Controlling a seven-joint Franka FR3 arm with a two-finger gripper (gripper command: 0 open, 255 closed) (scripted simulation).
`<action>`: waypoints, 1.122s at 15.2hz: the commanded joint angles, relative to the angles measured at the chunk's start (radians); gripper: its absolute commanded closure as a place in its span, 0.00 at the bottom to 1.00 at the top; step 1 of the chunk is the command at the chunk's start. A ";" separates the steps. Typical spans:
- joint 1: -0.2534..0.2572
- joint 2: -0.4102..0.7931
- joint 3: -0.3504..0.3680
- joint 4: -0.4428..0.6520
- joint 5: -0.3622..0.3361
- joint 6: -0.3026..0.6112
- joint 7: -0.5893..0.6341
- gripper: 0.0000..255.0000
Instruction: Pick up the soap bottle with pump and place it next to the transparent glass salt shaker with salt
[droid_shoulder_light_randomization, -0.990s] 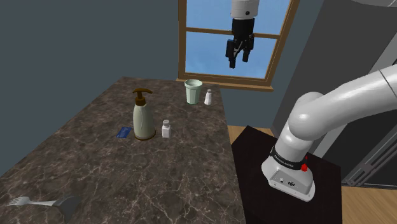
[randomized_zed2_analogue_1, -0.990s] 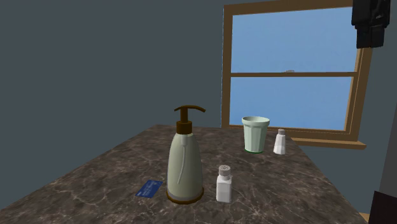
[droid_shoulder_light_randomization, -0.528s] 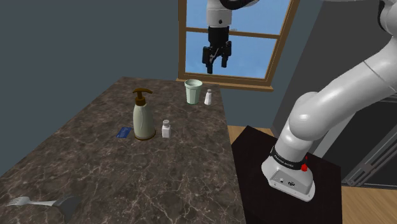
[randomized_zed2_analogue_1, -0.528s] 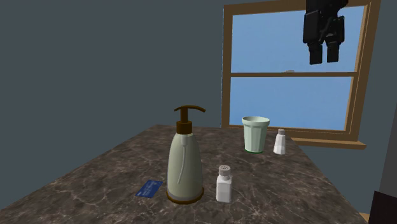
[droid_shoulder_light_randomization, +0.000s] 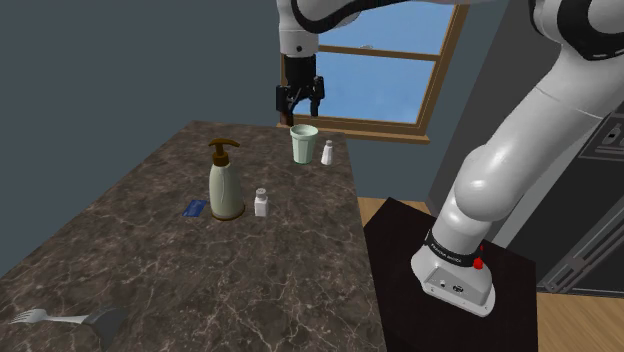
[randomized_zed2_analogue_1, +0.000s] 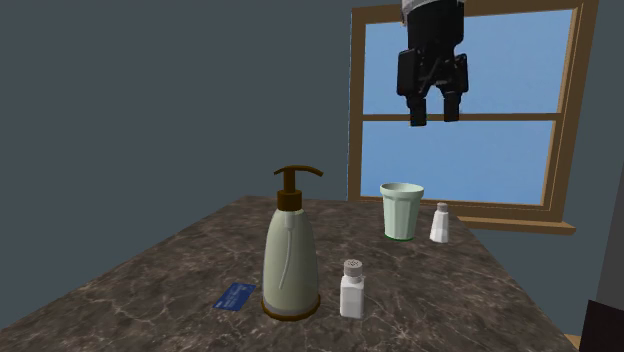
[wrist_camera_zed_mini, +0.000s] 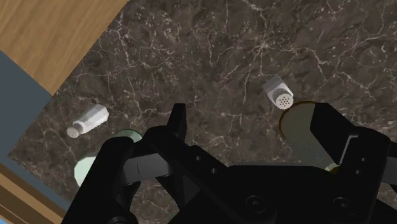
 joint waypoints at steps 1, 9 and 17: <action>0.006 0.077 0.018 0.064 -0.006 0.014 0.025 0.00; 0.047 0.378 0.070 0.332 -0.063 0.046 0.121 0.00; 0.135 0.718 0.083 0.728 -0.144 -0.013 0.192 0.00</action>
